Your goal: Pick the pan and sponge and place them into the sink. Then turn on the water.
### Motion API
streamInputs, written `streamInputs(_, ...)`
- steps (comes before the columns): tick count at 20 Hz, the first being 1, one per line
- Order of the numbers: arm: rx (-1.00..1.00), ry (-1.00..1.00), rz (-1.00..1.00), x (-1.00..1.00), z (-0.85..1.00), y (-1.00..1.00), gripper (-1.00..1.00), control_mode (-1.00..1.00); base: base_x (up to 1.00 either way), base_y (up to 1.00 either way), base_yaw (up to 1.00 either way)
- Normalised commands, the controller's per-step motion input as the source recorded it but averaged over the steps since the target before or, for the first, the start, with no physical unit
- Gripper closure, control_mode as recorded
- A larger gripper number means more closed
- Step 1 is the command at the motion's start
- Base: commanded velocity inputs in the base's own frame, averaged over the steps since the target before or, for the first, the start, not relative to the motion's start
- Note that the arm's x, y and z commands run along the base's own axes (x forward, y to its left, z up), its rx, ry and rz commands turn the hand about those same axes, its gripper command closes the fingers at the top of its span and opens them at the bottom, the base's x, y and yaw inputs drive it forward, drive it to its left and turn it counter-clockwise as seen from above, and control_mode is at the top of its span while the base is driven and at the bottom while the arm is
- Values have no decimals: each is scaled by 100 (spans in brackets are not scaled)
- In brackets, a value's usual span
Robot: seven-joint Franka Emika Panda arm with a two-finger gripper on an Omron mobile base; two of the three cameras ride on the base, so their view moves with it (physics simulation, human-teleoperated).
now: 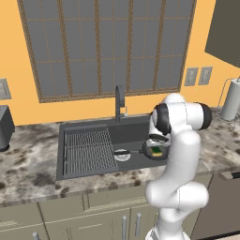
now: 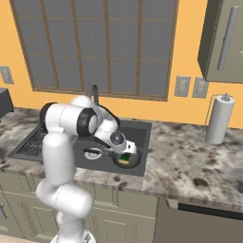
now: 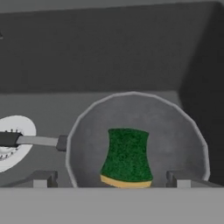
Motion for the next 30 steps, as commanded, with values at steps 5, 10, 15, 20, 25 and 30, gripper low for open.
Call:
streamInputs(5,0,0,0,0,56,0,-100,-100,0,0,0)
streamInputs(10,0,0,0,8,68,-5,-100,-100,0,0,0)
streamInputs(15,0,0,0,9,78,-9,-100,-100,0,0,0)
streamInputs(20,0,0,0,9,85,-11,-100,-100,0,0,0)
streamInputs(25,3,0,0,12,86,-13,-100,-100,0,0,0)
streamInputs(30,7,1,0,32,88,-20,-100,-100,0,0,0)
